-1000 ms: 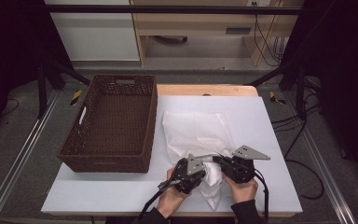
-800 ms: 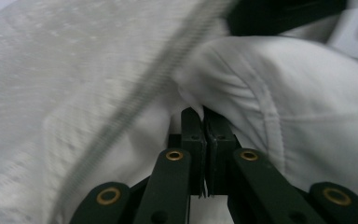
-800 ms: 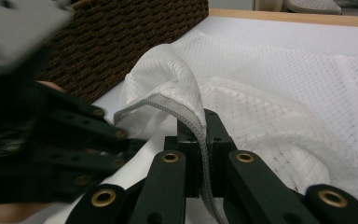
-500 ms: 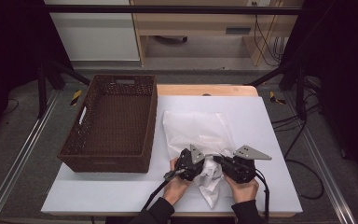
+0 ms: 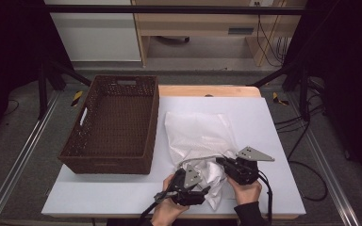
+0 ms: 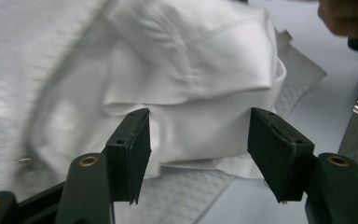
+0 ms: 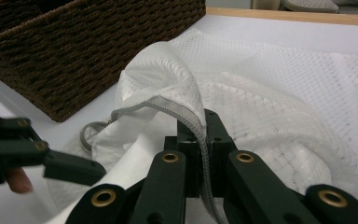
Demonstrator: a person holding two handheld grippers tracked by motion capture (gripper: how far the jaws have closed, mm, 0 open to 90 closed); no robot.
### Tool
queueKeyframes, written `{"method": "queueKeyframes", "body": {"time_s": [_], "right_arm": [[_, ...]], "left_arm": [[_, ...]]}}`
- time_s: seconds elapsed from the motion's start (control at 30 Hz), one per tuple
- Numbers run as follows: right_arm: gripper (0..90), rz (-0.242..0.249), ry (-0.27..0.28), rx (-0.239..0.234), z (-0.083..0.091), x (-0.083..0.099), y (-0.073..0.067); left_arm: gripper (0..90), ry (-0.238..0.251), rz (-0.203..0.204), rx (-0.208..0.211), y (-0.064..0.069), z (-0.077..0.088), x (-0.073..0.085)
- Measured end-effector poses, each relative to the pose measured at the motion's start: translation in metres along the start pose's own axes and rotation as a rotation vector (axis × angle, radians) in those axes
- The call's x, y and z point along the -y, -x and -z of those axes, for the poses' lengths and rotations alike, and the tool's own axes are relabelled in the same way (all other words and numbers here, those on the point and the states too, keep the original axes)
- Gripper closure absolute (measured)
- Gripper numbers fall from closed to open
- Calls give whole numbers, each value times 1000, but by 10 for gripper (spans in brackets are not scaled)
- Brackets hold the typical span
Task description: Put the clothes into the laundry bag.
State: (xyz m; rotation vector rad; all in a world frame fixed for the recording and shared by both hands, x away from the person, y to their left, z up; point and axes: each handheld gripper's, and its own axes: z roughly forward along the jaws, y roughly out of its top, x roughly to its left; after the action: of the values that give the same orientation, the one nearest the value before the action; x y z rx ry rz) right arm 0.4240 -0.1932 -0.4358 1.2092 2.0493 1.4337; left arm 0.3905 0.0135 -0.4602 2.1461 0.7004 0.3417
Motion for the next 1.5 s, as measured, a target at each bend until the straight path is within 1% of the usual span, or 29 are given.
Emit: {"method": "queueKeyframes", "body": {"time_s": [0.1, 0.13, 0.17, 0.2, 0.23, 0.27, 0.33, 0.4, 0.43, 0.47, 0.57, 0.63, 0.67, 0.73, 0.8, 0.87, 0.9, 0.93, 0.97, 1.03, 1.13, 1.17, 1.23, 1.3, 1.33, 1.37, 1.43, 1.47, 1.5], "right_arm": [[878, 1, -1, -2, 0, 0, 1], [878, -1, -4, -2, 0, 0, 1], [879, 1, -7, -1, 0, 1, 2], [878, -1, -8, 1, 0, 1, 2], [879, -2, -6, -1, 0, 1, 2], [879, -3, -5, -2, 0, 1, 2], [879, -1, -3, -1, 0, 1, 3], [879, -1, 0, 0, 1, 0, 2], [879, -4, 1, 1, 1, 0, 2], [879, 0, 1, 7, 1, 0, 3], [879, -9, 8, 12, 4, -1, 5], [880, -16, 18, 10, 5, -1, 7], [879, -15, 18, 6, 6, -1, 7], [879, -15, 20, 4, 5, -1, 6], [879, -15, 14, 1, 4, -1, 5], [879, -14, 13, -2, 4, -1, 5], [879, -14, 13, -1, 4, -1, 5], [879, -14, 14, 0, 4, -1, 6], [879, -15, 16, 0, 5, -1, 6], [879, -17, 15, 2, 5, 0, 6], [879, -15, 10, 2, 4, 0, 6], [879, -13, 8, 2, 4, 0, 6], [879, -13, 8, 3, 4, 0, 6], [879, -14, 9, 3, 4, 0, 6], [879, -14, 8, 3, 4, 0, 6], [879, -12, 6, 4, 4, 0, 6], [879, -13, 6, 3, 4, 0, 5], [879, -11, 5, 3, 4, 0, 5], [879, -13, 6, 3, 4, 0, 5]], "left_arm": [[409, -8, 19, 27, 3, -15, -2], [454, -10, 21, 32, 3, -18, -3], [509, -10, 21, 18, 4, -22, -4], [608, -12, 10, -3, 5, -24, -5], [683, -20, 1, -19, 4, -26, -7], [782, -27, 1, -19, 3, -28, -9], [864, -32, -5, -25, -1, -28, -14], [885, -31, -8, -41, -4, -28, -19], [886, -31, -10, -55, -8, -30, -23], [887, -31, -9, -58, -10, -30, -24], [886, -22, 2, -82, -22, -38, -27], [880, -35, 16, -97, -29, -44, -26], [865, -28, 26, -94, -34, -48, -24], [841, -20, 49, -86, -40, -52, -23], [824, -14, 48, -89, -41, -52, -23], [774, -12, 49, -95, -39, -48, -22], [721, -7, 52, -86, -38, -44, -21], [628, 1, 56, -76, -37, -41, -20], [573, 9, 53, -68, -35, -35, -19], [460, 13, 38, -56, -30, -25, -16], [369, 23, 7, -29, -20, -11, -11], [351, 22, -4, -11, -15, -5, -9], [330, 21, -26, 1, -7, -2, -7], [317, -6, -37, 13, 0, -6, -5], [317, -17, -43, 11, 2, -10, -5], [323, -29, -43, 0, 3, -16, -5], [358, -60, -13, 13, 3, -30, -6], [390, -71, -19, -3, 3, -34, -6], [435, -72, -38, -31, 5, -40, -5]]}}
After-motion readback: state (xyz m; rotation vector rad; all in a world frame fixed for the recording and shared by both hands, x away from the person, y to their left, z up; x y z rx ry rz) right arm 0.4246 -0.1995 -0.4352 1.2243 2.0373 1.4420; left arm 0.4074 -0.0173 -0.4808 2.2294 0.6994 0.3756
